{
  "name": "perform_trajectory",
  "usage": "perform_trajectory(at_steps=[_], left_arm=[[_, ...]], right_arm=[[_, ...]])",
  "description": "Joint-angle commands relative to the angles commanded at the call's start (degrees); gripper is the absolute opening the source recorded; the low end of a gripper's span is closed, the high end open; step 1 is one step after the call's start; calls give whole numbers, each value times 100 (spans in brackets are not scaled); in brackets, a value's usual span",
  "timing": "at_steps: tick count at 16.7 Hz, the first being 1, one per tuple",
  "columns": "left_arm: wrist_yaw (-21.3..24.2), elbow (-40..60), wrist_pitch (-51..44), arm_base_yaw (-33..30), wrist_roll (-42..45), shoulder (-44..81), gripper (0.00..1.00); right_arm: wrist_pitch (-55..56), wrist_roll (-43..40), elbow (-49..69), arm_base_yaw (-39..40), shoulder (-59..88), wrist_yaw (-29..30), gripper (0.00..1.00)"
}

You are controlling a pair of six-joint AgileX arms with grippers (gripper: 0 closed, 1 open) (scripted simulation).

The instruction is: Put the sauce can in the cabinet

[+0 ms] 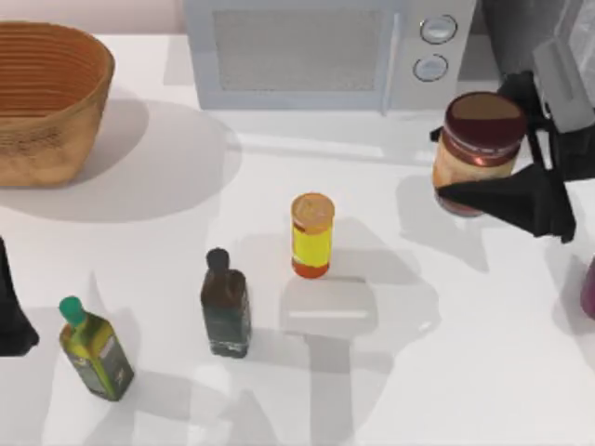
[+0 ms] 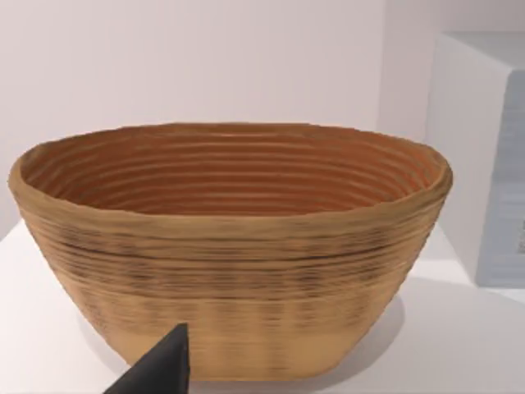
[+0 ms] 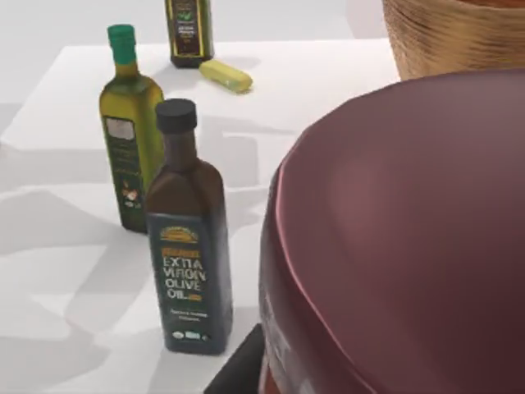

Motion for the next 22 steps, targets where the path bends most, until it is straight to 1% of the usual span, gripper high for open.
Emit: perform_trajectory(at_steps=[2,4,8,11,15,18,22], left_arm=[[0,0,0,0,0,0,100],[0,0,0,0,0,0,100],[0,0,0,0,0,0,100],[0,0,0,0,0,0,100],[0,0,0,0,0,0,100],[0,0,0,0,0,0,100],[0,0,0,0,0,0,100]], right_arm=[[46,243,-357,-152,-396,192,0],[142,559,-864,-301,-1021,543,0],[405,1402,-1999,-470,-2918,1589,0],[651,2022,-2728,-487,-4470,2500,0],[974,2745,-3453,-462,-5837,3459,0],[1171,3312,-4020,-458,-6962,4475,0],[1340,4292,-4973,-464,-8830,6155,0]])
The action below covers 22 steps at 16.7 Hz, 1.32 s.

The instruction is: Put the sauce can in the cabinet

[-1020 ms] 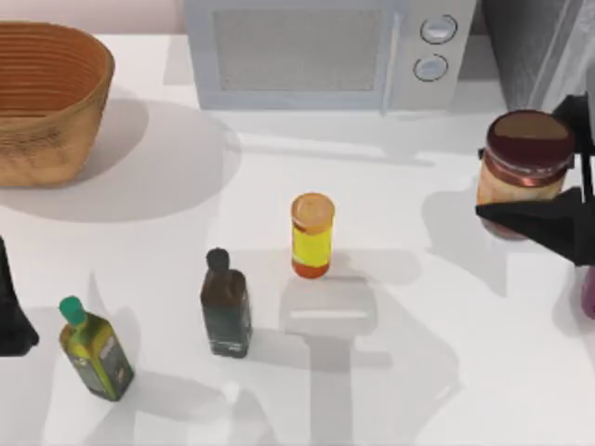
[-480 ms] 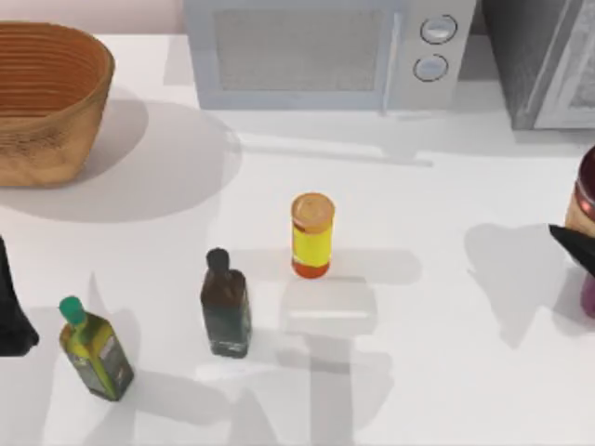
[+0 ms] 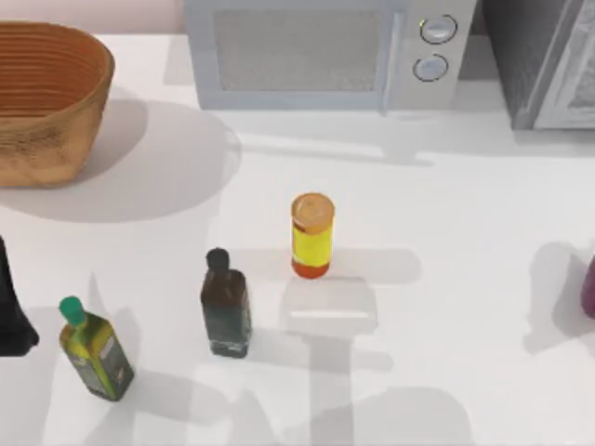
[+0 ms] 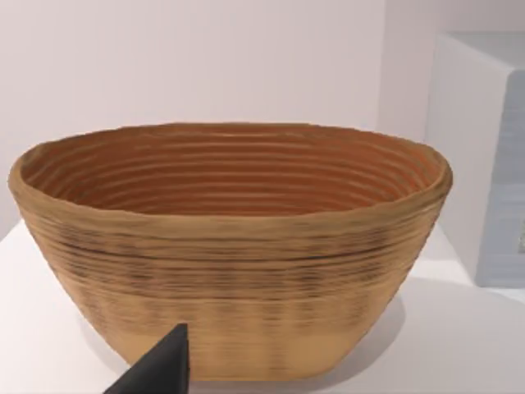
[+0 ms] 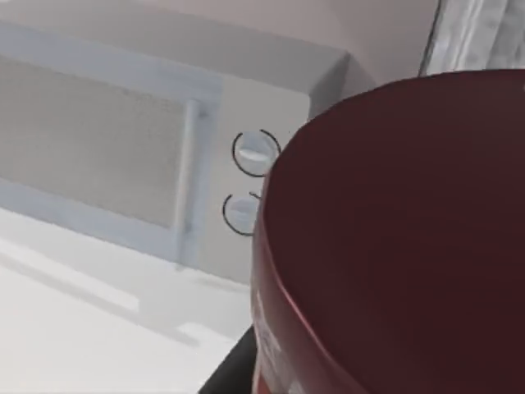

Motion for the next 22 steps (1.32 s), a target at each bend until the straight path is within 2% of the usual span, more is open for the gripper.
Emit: perform_trajectory(at_steps=[3,5,13,17,22], left_arm=[[0,0,0,0,0,0,100],[0,0,0,0,0,0,100],[0,0,0,0,0,0,100],[0,0,0,0,0,0,100],[0,0,0,0,0,0,100]], right_arm=[[76,681,-732,-40,-911,930,0],[90,940,-1047,-86,-1247,1285,0],[64,1022,-1096,-82,-1284,1406,0],[-217,1007,-252,65,-551,1475,0],[-845,982,2040,354,1131,1681,0]])
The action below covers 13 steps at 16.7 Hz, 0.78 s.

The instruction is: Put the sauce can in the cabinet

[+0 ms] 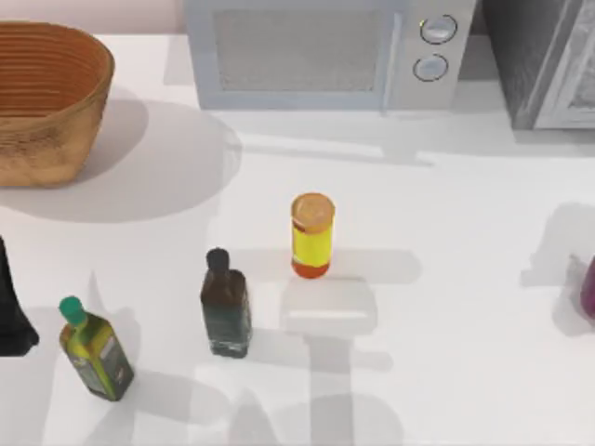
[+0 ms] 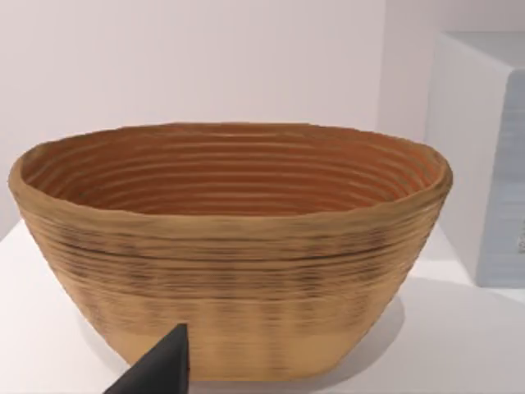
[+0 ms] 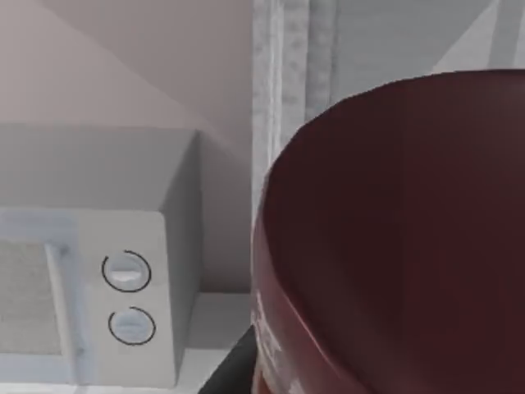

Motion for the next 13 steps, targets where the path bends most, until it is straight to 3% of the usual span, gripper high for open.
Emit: perform_trajectory(at_steps=[8,13], left_arm=[[0,0,0,0,0,0,100],[0,0,0,0,0,0,100]], right_arm=[[-1217,49,4651,382,3184,546,0],[-1821,108,6788,558,4702,800,0]])
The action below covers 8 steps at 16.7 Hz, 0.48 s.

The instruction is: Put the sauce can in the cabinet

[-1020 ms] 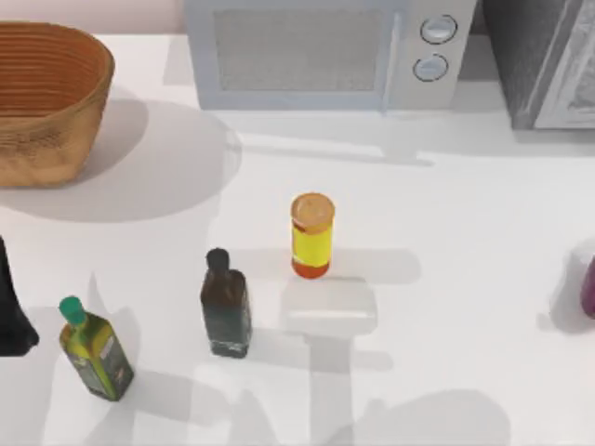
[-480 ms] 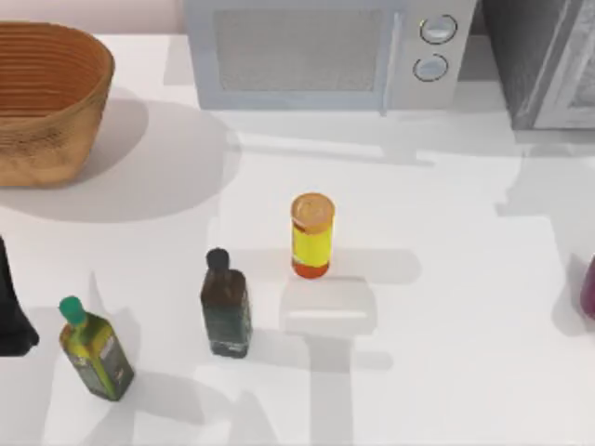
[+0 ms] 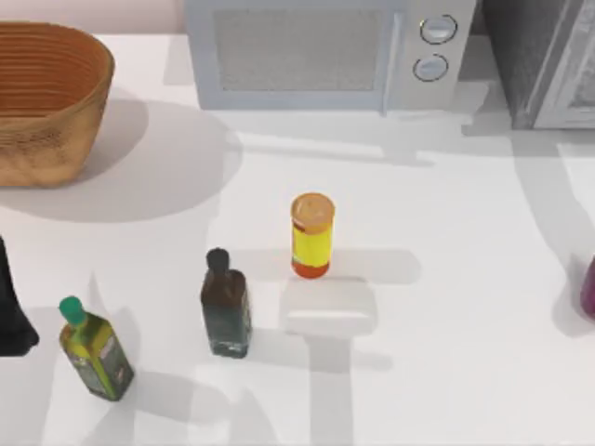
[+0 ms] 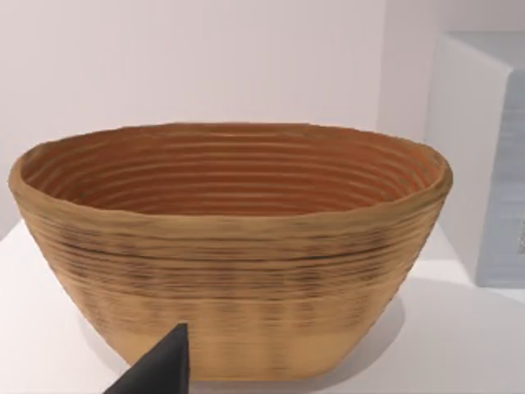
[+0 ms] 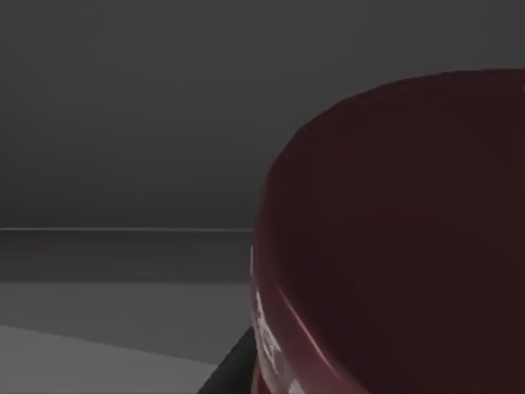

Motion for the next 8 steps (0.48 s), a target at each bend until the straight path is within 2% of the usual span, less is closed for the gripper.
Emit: perform_trajectory(at_steps=[3,8], left_arm=[[0,0,0,0,0,0,100],[0,0,0,0,0,0,100]], right_arm=[[-188,23,597,68,472,65,0],[-219,27,691,80,548,74,0]])
